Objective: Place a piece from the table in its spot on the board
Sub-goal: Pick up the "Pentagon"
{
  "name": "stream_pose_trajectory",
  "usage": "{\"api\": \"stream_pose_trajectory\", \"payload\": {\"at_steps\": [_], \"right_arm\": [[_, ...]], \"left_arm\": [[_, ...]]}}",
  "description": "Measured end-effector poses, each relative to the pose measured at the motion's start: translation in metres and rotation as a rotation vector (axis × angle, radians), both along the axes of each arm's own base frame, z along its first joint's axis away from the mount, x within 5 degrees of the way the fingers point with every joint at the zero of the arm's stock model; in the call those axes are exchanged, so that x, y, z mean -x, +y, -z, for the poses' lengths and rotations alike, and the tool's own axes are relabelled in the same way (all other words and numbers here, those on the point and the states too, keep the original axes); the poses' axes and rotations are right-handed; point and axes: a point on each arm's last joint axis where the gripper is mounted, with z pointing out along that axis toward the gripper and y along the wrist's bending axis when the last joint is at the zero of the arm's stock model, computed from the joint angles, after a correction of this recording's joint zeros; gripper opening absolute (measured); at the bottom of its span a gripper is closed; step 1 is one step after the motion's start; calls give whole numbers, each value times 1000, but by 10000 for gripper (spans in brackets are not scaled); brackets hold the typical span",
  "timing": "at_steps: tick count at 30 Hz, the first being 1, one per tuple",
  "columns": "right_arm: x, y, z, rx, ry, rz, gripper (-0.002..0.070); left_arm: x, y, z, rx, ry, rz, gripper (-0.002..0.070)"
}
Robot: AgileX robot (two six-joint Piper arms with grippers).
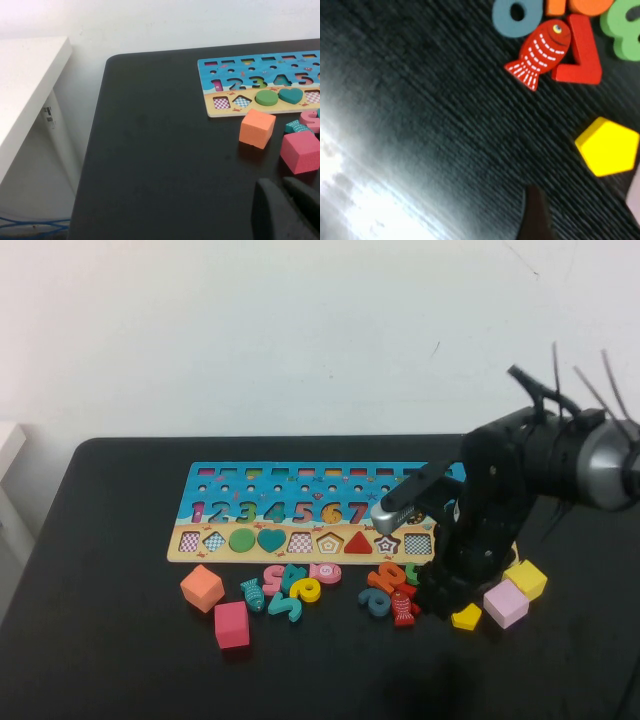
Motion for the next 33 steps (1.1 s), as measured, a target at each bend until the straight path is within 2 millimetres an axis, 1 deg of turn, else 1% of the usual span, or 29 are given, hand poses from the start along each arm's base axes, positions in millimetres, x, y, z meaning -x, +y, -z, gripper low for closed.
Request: {"api": "stream_pose_trajectory", "payload": {"at_steps": [6, 13, 18, 21, 33], "right_arm": [[-5, 1, 21, 19, 20, 73, 475], [-7, 1, 44, 55, 50, 90, 477], [-10, 1, 58, 64, 49, 122, 477], [-13, -1, 62, 83, 18, 157, 477], [-19, -9, 61, 101, -16, 212, 477]], "left_arm": [[0, 0, 0, 0, 0, 0, -2], [0, 0, 0, 0, 0, 0, -2], [0, 0, 0, 0, 0, 0, -2], [0, 0, 0, 2, 0, 0, -2], [0, 0, 0, -1, 0, 1, -2]]}}
